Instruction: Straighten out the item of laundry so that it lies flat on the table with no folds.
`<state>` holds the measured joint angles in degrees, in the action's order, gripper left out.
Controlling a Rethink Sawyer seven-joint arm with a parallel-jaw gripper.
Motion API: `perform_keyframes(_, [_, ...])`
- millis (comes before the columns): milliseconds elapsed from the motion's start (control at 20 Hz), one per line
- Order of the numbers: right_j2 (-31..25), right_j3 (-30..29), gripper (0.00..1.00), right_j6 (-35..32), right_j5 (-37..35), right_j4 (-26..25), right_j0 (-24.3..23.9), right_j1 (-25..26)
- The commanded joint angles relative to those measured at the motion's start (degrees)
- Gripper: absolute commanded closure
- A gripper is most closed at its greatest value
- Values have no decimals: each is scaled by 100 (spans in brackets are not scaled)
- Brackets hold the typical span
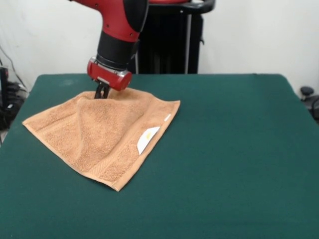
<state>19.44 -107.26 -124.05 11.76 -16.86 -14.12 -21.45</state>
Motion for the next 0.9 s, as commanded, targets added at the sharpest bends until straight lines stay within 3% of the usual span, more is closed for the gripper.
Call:
perform_keyframes(50, [-772, 49, 100, -718, 137, 98, 132, 512])
perform_keyframes(350, [-763, 289, 100, -771, 246, 264, 229, 879])
perform_keyframes(900, [-820, 451, 100, -774, 215, 347, 246, 1047])
